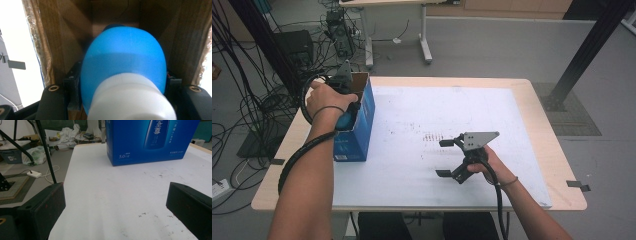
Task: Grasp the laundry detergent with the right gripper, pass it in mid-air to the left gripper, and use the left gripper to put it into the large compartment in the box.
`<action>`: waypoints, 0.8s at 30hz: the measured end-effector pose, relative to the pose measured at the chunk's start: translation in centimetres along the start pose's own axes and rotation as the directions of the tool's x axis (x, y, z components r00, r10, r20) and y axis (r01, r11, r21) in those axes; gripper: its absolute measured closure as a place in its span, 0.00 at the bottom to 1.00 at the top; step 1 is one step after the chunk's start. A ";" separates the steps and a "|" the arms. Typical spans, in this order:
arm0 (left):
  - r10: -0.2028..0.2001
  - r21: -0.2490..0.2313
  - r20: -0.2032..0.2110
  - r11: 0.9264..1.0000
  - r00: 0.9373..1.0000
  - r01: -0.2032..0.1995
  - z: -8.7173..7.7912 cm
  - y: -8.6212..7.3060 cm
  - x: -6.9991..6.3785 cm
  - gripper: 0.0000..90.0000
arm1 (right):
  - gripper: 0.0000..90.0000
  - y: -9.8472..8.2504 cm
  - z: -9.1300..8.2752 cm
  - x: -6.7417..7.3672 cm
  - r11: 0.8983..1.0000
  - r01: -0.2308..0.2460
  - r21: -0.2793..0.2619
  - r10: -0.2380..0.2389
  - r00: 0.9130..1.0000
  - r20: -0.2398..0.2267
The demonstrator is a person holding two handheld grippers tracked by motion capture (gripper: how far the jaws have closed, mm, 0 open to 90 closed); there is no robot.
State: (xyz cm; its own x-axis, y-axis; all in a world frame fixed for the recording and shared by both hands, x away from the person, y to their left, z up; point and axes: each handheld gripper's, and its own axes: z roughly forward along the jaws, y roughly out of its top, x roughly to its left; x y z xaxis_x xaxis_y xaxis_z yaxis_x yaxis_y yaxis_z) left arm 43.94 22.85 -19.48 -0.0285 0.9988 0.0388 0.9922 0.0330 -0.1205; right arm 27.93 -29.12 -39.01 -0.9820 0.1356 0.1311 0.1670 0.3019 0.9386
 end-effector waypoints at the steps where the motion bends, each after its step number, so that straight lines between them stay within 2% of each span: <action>1: 0.000 0.000 0.000 1.000 1.000 0.000 0.0 0.0 0.0 0.41 | 0.03 0.0 0.0 0.0 1.000 0.000 0.000 0.000 1.000 0.000; 10: -0.004 0.003 -0.005 1.000 1.000 0.004 0.0 0.1 -0.2 0.41 | 0.03 -0.3 -0.6 0.0 1.000 -0.003 0.002 0.003 1.000 0.010; 24: -0.006 0.002 -0.002 1.000 1.000 0.006 0.0 0.0 0.0 0.41 | 0.02 -0.3 -0.5 -0.1 1.000 -0.007 -0.001 0.007 1.000 0.006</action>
State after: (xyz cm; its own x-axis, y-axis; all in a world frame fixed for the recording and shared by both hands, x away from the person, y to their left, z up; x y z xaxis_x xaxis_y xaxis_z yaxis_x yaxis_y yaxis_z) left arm 43.95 22.85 -19.48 -0.0347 0.9985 0.0412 0.9918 0.0395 -0.1218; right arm 27.88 -29.68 -39.19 -0.9803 0.1435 0.1359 0.1740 0.3003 0.9379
